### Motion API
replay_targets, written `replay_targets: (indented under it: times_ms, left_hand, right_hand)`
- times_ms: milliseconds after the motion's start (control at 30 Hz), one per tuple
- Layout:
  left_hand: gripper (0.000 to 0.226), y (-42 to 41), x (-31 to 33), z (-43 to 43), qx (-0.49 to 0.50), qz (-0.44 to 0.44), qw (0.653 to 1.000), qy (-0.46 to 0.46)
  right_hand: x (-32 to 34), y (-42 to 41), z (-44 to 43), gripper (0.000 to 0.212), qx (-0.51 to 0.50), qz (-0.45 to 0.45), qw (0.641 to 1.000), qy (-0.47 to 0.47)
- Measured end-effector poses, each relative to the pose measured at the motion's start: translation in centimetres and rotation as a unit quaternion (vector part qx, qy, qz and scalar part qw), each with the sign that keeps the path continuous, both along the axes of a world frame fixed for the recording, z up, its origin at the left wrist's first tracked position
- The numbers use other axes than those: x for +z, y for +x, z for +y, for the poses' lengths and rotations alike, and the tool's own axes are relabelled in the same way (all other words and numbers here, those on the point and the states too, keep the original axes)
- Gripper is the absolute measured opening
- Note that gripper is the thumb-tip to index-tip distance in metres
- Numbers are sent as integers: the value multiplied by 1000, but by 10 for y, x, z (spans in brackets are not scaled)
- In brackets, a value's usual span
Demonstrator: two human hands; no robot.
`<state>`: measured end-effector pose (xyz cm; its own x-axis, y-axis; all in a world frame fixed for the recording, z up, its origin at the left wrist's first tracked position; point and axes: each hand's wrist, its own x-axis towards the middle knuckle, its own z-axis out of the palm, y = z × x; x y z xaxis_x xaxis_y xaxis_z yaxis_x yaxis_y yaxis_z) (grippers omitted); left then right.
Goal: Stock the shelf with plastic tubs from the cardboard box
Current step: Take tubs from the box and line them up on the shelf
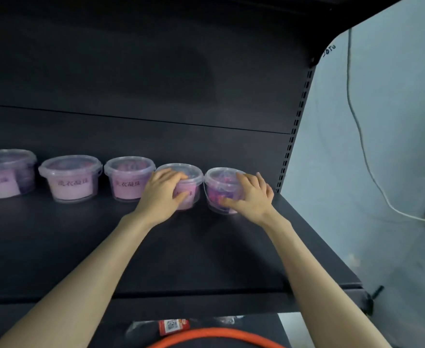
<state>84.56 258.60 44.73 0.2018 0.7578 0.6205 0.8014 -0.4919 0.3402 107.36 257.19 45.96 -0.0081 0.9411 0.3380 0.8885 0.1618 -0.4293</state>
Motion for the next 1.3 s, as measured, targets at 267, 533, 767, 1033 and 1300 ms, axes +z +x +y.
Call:
replay_targets:
  times_ms: [267, 533, 767, 1033, 1300]
  left_hand:
    - [60, 5, -1, 11, 31, 8, 999, -9]
    - [31, 0, -3, 9, 57, -28, 993, 96]
    - [29, 2, -4, 10, 63, -2, 991, 114]
    - [28, 5, -6, 6, 57, 2, 995, 83]
    - [26, 13, -5, 5, 92, 50, 989, 100]
  right_hand:
    - [9, 14, 28, 82, 6, -67, 997, 41]
    - [4, 10, 30, 39, 56, 95, 982, 153]
    - [-9, -10, 33, 33, 32, 93, 981, 164]
    - [-10, -3, 33, 29, 10, 57, 983, 174]
    - [-10, 0, 33, 31, -19, 40, 985, 166]
